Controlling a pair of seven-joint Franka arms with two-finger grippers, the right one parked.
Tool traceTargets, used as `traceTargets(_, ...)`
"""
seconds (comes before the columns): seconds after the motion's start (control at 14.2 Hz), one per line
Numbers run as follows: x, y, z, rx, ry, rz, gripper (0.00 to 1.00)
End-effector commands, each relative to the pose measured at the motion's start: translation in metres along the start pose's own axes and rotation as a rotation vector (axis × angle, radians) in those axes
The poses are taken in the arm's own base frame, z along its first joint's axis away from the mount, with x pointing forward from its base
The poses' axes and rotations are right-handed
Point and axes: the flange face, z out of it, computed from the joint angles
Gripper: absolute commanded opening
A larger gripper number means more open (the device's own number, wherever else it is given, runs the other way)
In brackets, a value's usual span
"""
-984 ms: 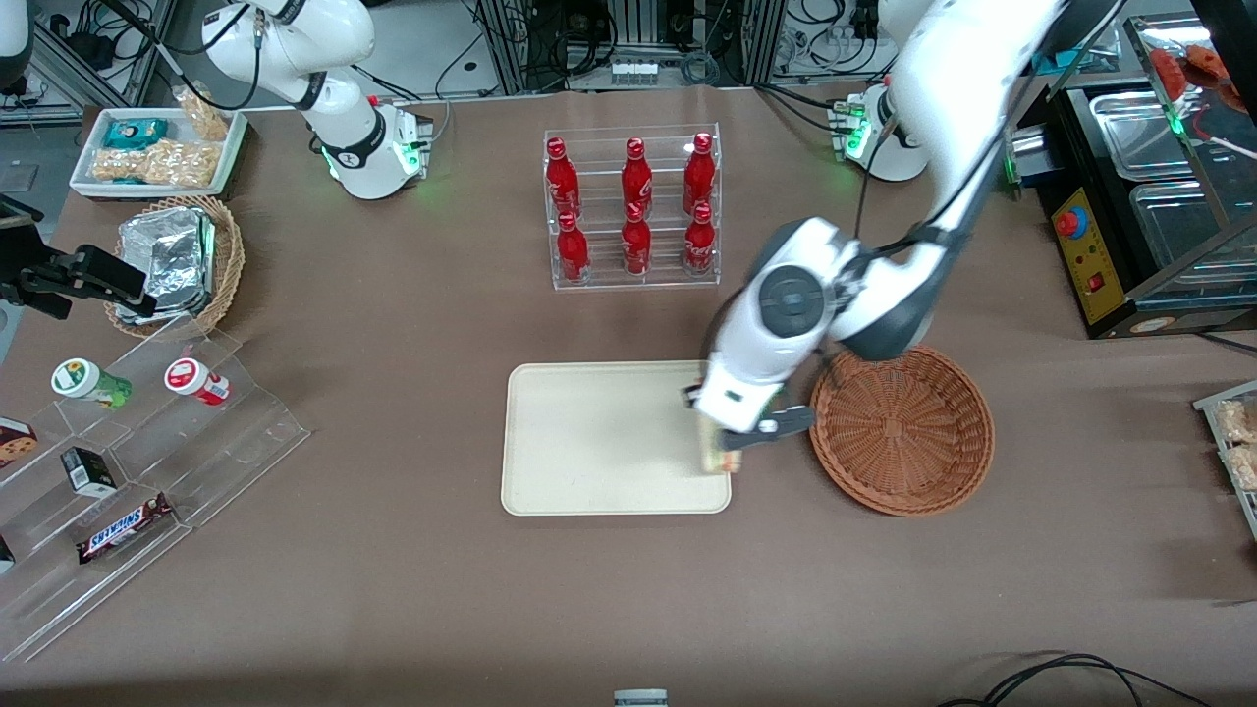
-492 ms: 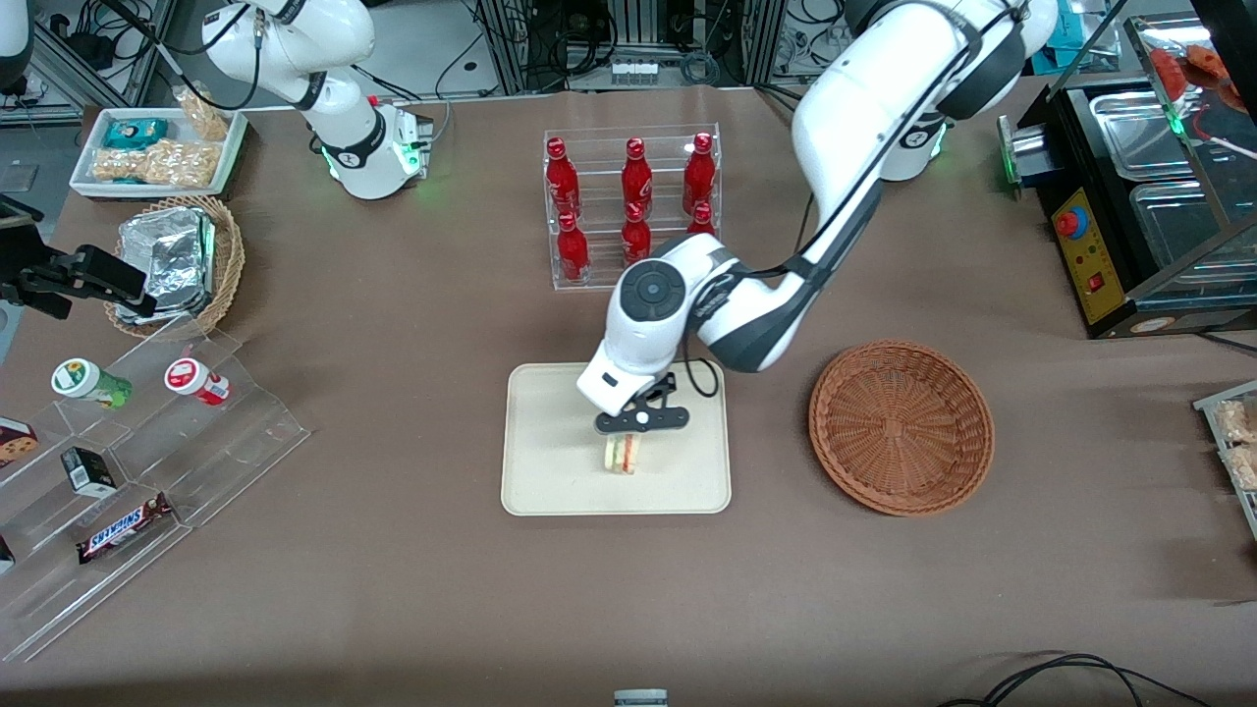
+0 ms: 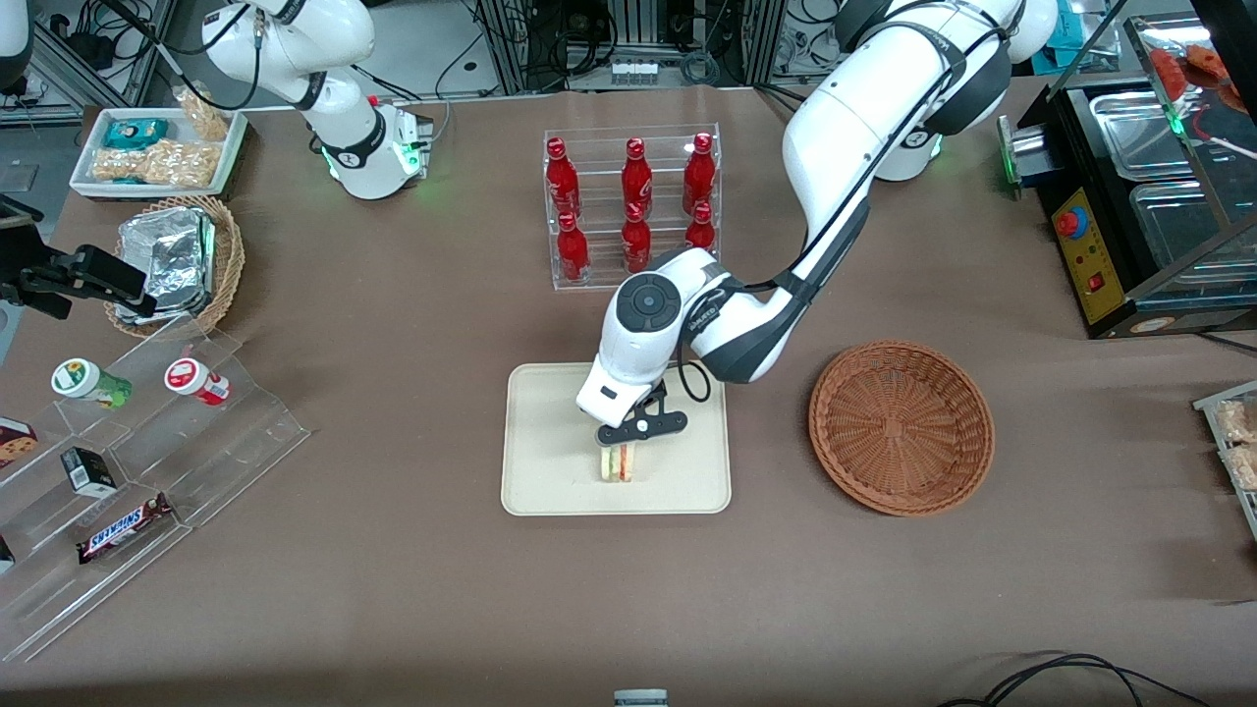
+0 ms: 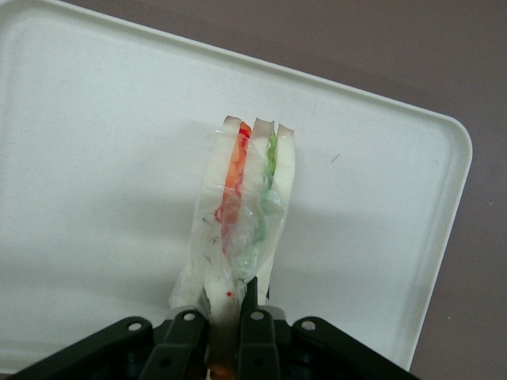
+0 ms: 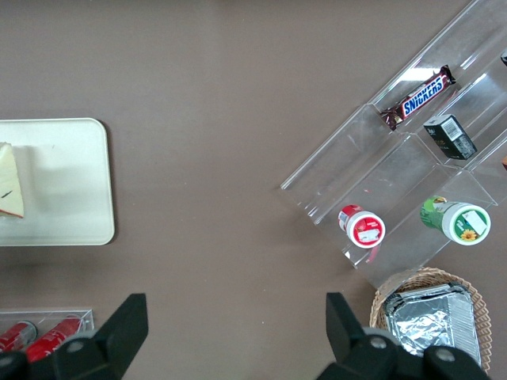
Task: Place sandwich from basket to tray
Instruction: 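Lower the sandwich onto the tray and open the left gripper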
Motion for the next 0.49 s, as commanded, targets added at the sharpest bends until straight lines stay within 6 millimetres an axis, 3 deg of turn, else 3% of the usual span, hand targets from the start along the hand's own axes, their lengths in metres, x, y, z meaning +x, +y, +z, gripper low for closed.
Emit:
traceTargets(0.0, 0.001, 0.005, 0.008, 0.009, 0.021, -0.013, 0.09)
traceTargets(0.21, 0.0, 0.003, 0.018, 0.023, 0.025, -0.003, 0.1)
traceTargets(0.42, 0.0, 0.003, 0.024, 0.004, 0.026, -0.005, 0.22)
